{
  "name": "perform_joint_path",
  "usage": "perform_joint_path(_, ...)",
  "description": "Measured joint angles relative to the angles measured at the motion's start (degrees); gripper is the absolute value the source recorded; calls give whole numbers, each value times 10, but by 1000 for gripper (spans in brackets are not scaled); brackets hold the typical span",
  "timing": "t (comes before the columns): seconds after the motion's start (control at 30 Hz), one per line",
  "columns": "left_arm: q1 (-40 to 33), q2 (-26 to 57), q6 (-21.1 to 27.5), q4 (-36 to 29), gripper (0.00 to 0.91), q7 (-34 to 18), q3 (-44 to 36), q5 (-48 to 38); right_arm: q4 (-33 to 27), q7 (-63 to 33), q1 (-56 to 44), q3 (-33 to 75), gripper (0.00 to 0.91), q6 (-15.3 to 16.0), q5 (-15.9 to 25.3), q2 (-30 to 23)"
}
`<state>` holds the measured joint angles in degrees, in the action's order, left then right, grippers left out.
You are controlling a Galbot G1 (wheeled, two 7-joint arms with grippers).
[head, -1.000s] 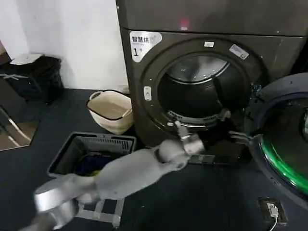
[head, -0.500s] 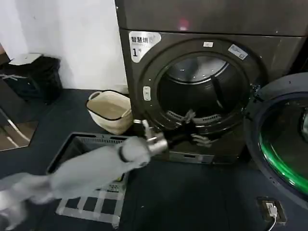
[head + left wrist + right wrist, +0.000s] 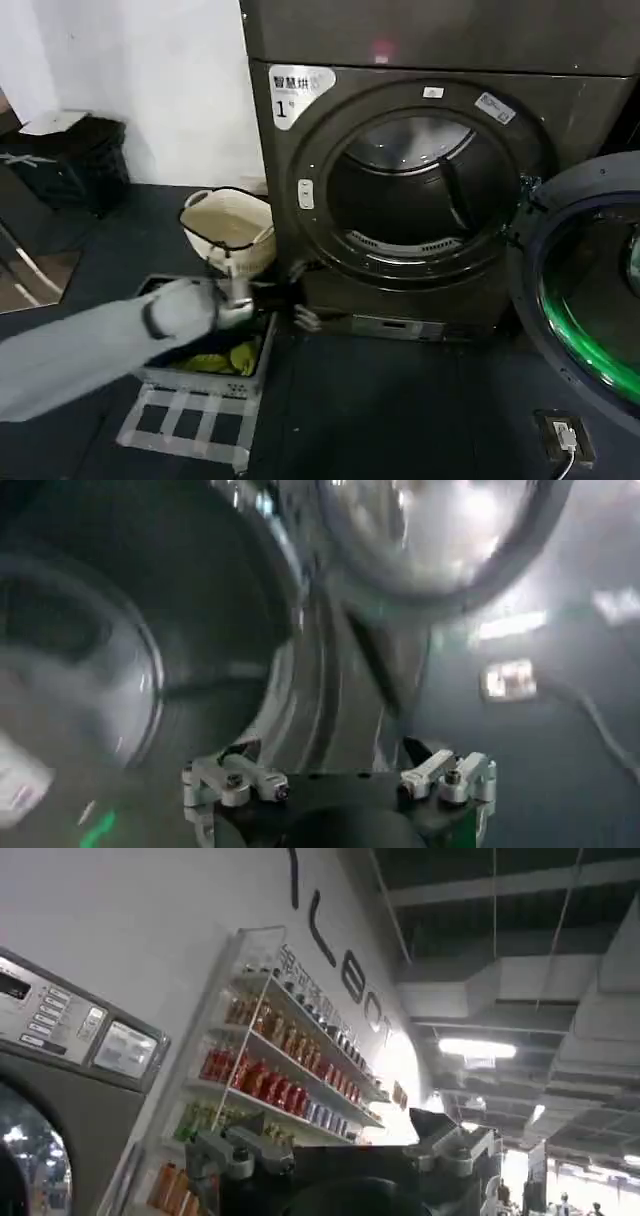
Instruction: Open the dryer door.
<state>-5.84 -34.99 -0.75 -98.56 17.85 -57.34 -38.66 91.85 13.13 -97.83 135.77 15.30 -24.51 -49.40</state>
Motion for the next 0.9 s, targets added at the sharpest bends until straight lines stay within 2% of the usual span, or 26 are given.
perform_joint_path(0.13, -19, 34, 56, 12, 907, 36, -1, 14, -2, 2, 4, -7, 907, -5, 10, -2)
perform_joint_path(0.33, -41, 68, 108, 38, 907, 87, -14, 72, -2, 3, 9, -10, 907, -10, 14, -3)
perform_joint_path(0.5, -44, 94, 99, 64, 907, 130, -18, 136, -9, 4, 7, -9, 907, -21, 21, -2)
perform_joint_path(0.7, -58, 116, 78, 112, 907, 174, -21, 168, -10, 5, 8, -12, 907, -22, 24, -2)
perform_joint_path(0.9, -74, 138, 75, 129, 907, 181, -49, 182, -10, 5, 9, -13, 907, -21, 24, -2)
